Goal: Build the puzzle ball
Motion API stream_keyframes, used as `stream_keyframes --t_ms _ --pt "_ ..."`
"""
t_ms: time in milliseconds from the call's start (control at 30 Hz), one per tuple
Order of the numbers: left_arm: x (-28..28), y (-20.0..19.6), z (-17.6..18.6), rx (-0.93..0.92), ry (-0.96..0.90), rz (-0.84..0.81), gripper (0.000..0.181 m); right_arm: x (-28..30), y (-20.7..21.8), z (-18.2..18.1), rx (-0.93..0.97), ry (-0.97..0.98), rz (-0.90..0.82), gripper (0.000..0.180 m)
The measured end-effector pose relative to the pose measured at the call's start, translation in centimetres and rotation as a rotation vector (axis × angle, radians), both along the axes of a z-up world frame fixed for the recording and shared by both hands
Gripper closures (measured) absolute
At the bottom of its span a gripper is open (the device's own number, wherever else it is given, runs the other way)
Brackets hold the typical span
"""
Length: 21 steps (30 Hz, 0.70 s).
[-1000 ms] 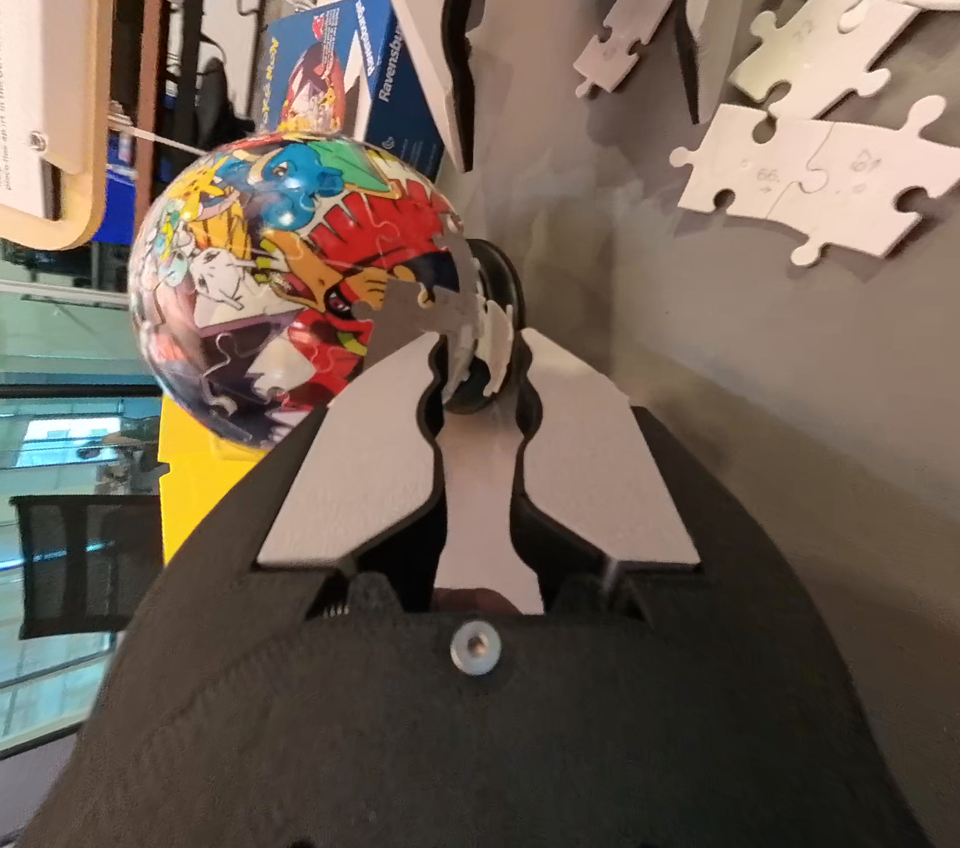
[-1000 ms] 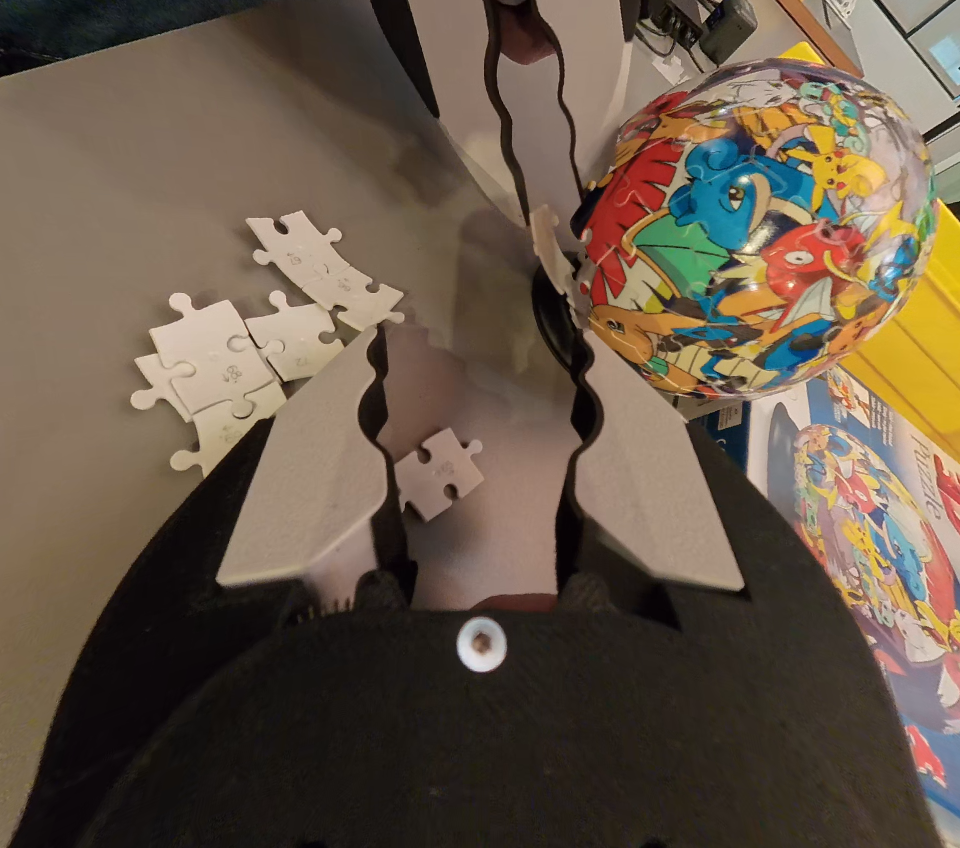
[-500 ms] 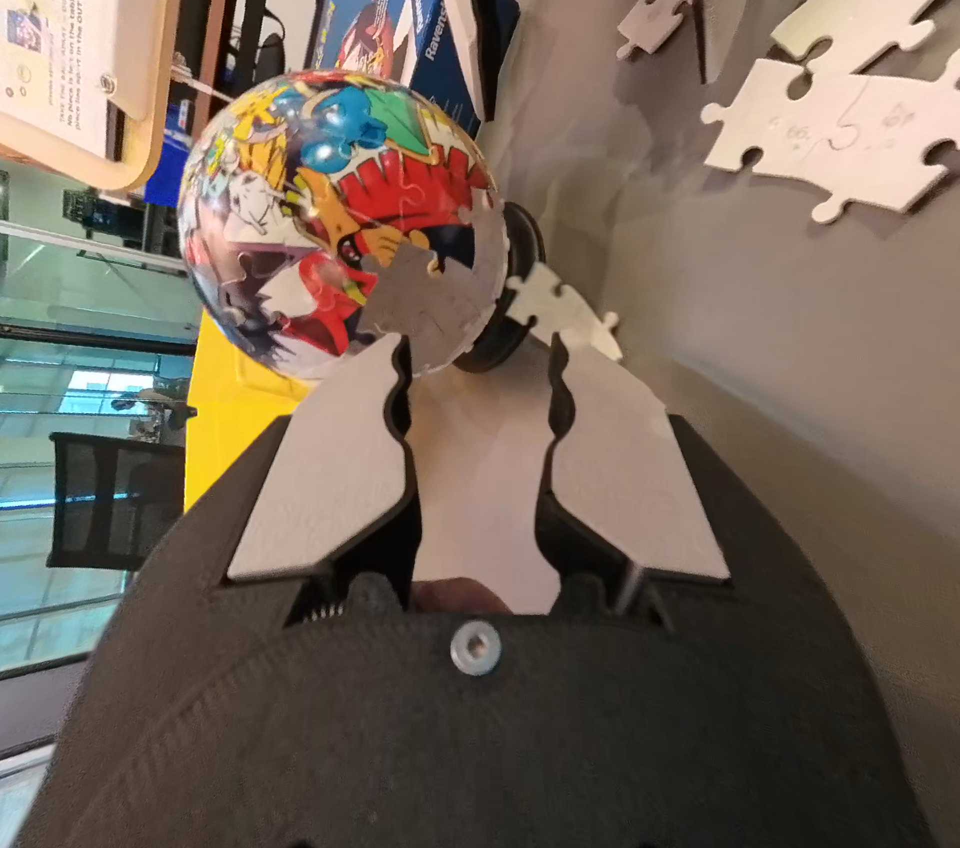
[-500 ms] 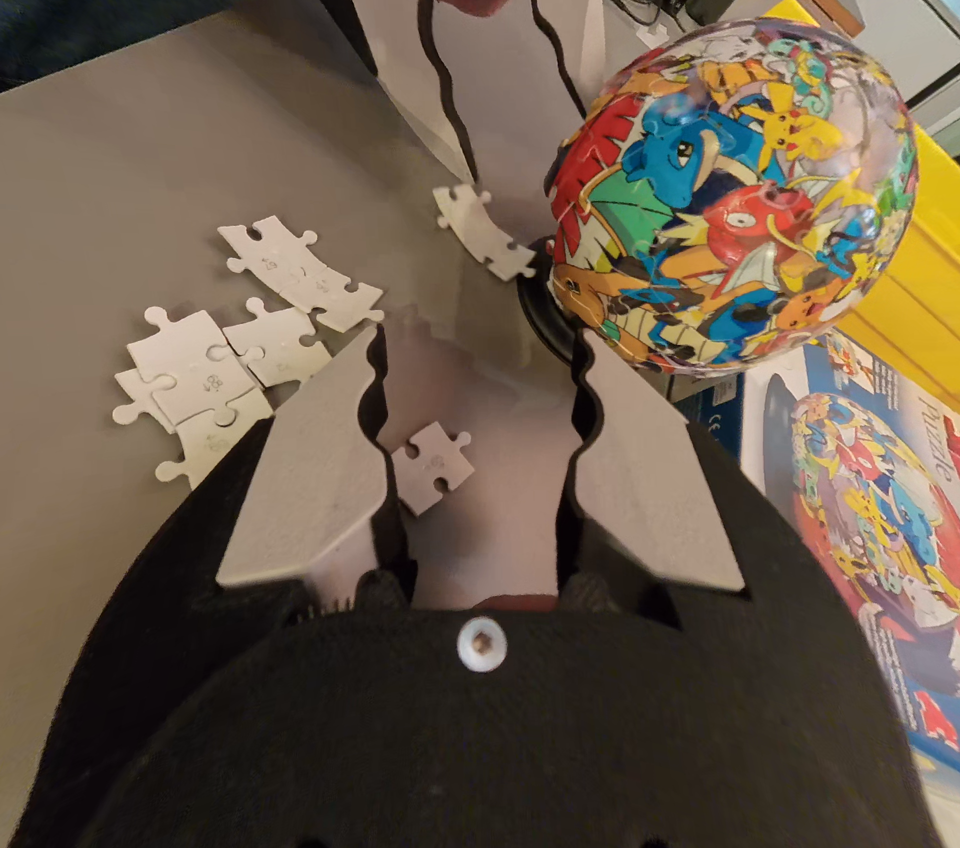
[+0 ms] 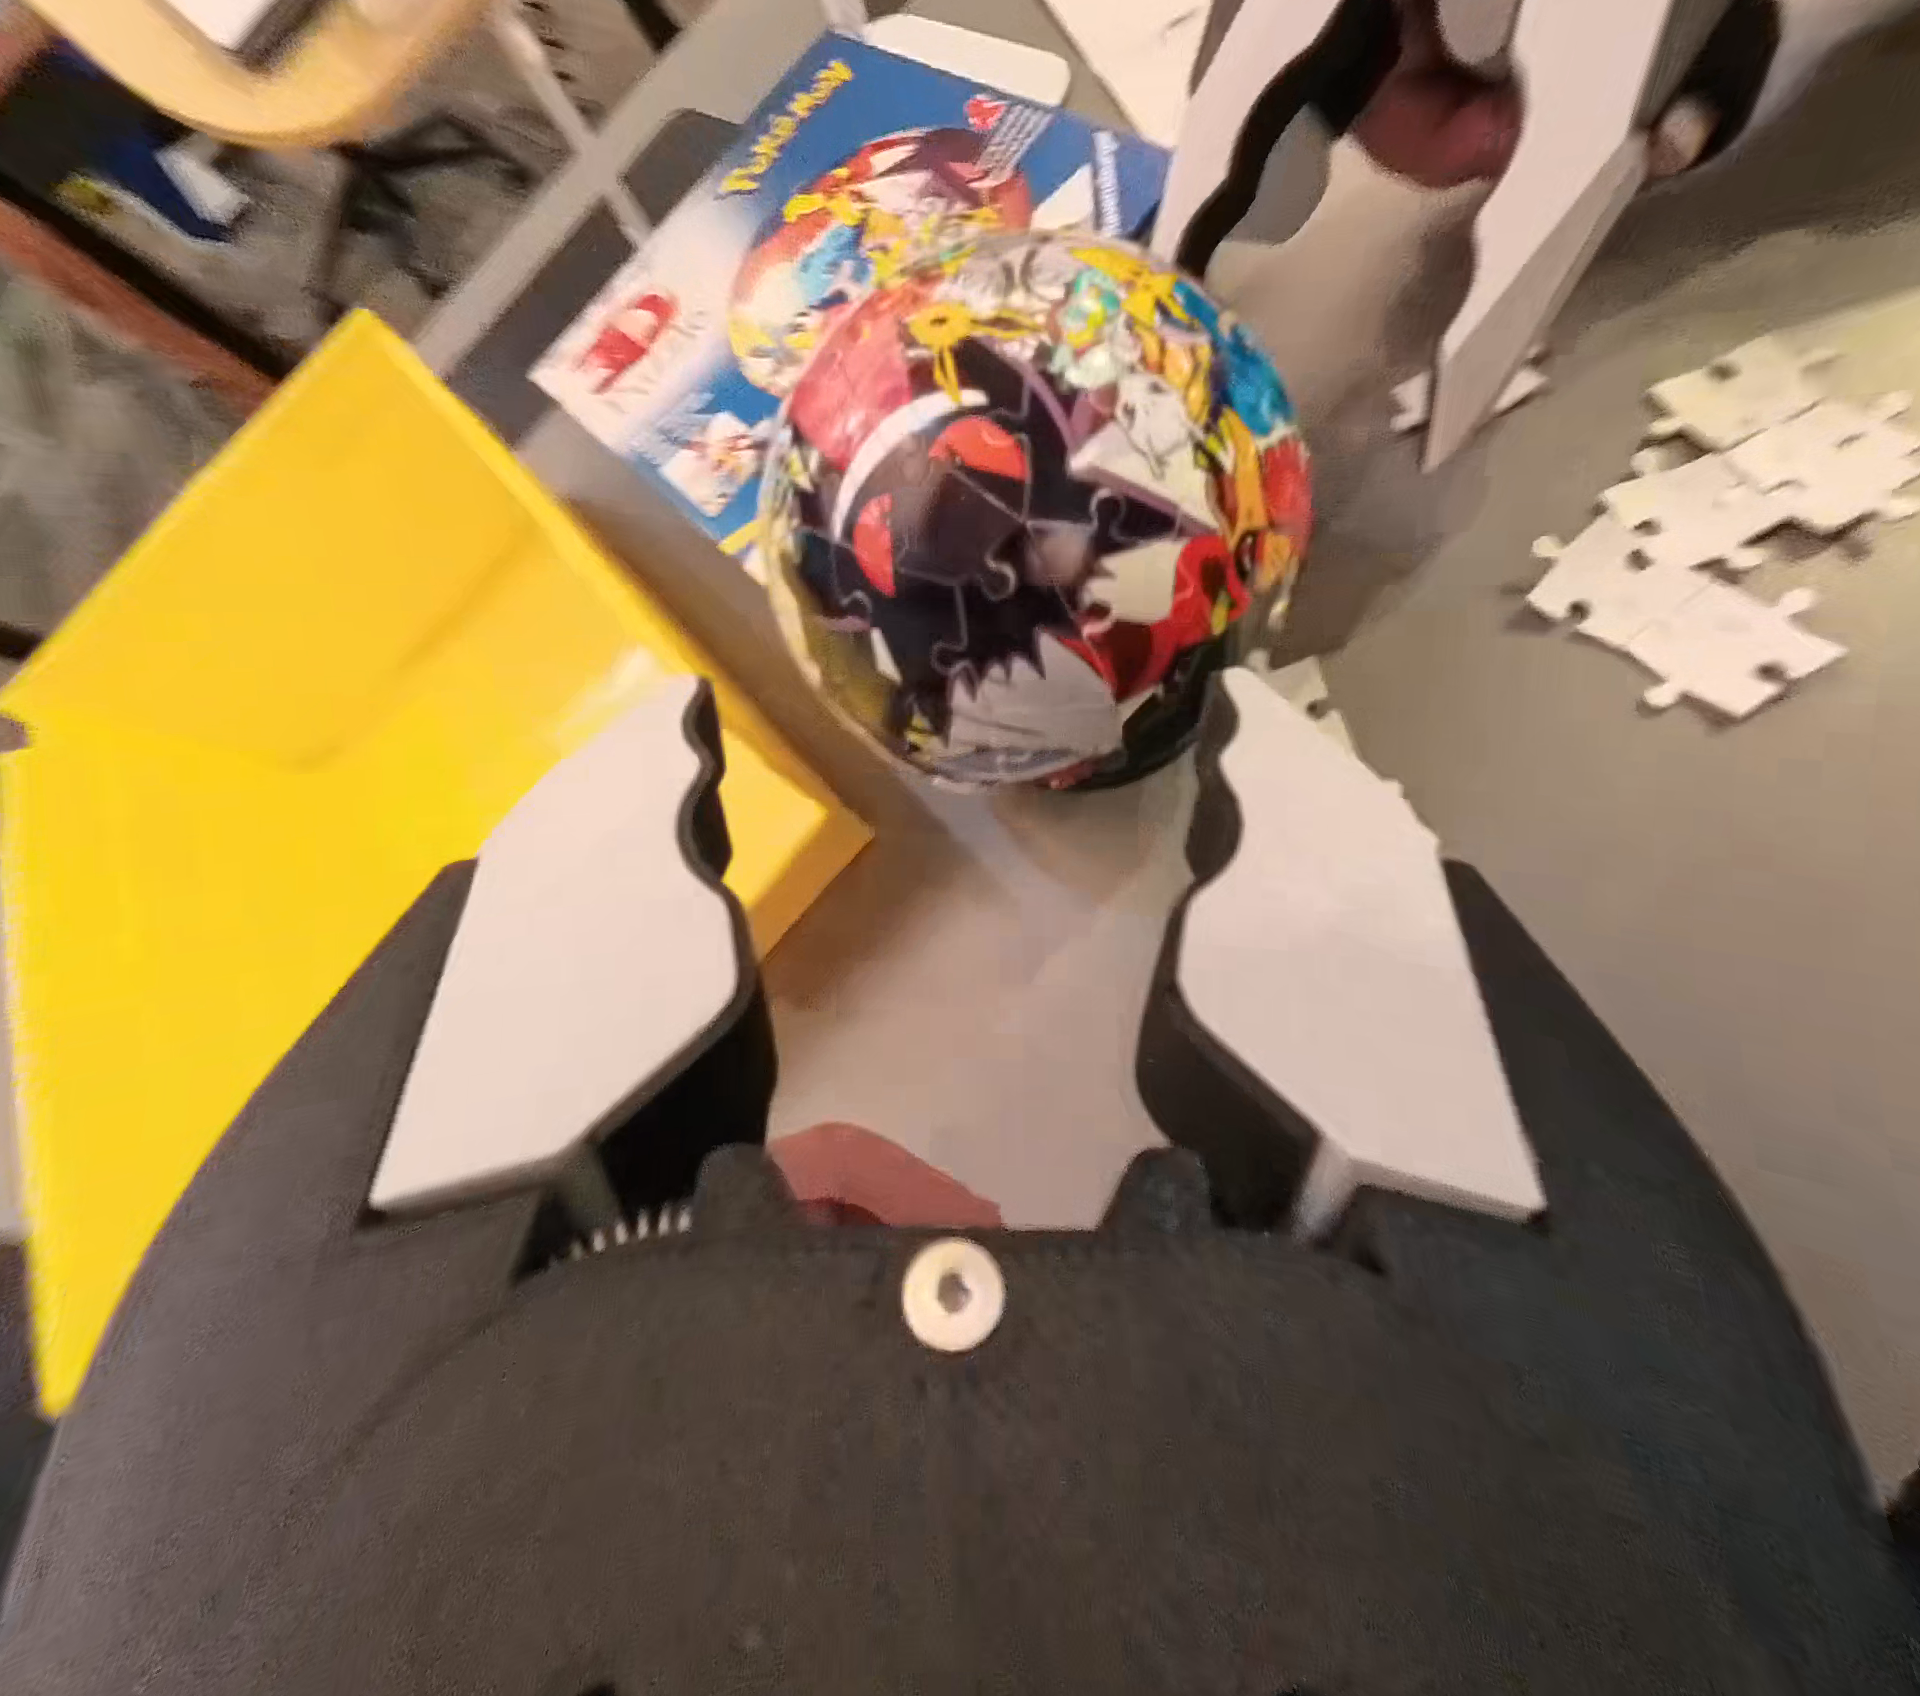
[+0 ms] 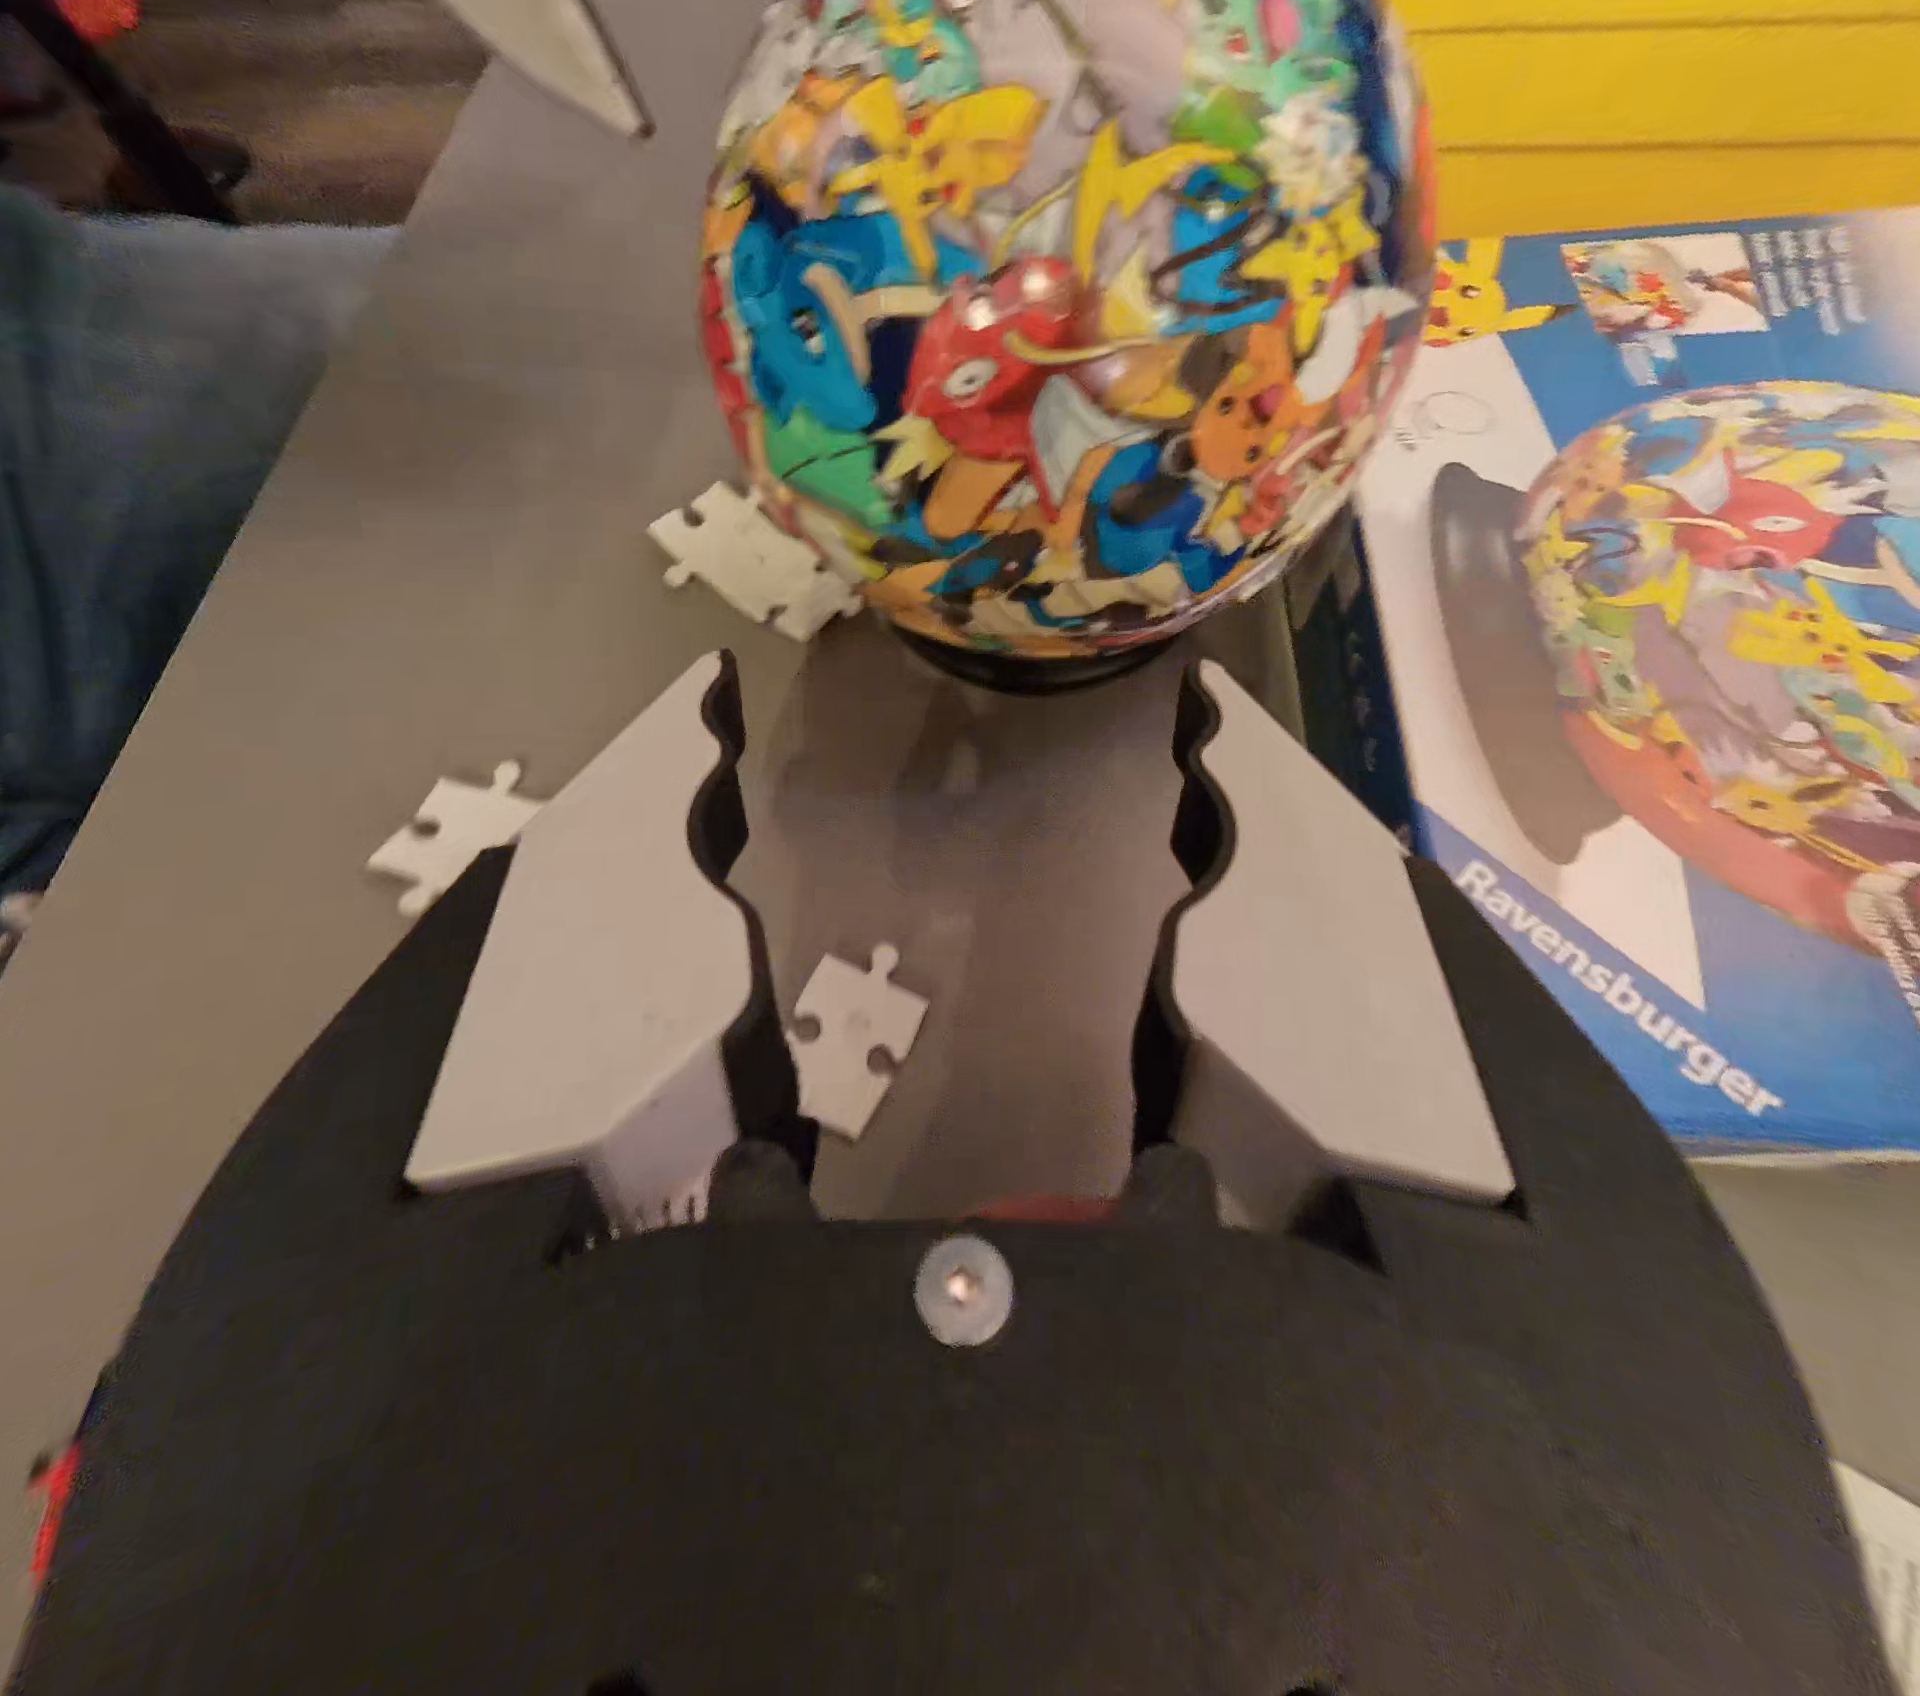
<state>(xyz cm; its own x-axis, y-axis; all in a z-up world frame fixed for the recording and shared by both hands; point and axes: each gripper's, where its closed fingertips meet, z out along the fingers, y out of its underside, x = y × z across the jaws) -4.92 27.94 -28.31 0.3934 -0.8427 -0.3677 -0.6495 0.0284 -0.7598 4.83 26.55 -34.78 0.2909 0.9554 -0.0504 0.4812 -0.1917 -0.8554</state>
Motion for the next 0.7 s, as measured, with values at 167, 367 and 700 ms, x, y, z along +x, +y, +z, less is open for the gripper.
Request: stream_keyframes --t_ms 167,367,700 --pt "1.6 1.2 -0.8 -0.210 -0.056 -0.116 0.093 -1.2 0.8 0.3 -0.087 0.047 -0.057 0.093" --pt "1.9 1.3 -1.5 -0.311 -0.104 -0.177 0.095 -1.7 1.6 0.2 -0.115 0.045 -0.093 0.093" --pt "1.1 0.8 -0.7 -0.347 -0.149 -0.151 0.097 -2.8 1.0 0.8 -0.179 0.031 -0.064 0.093"
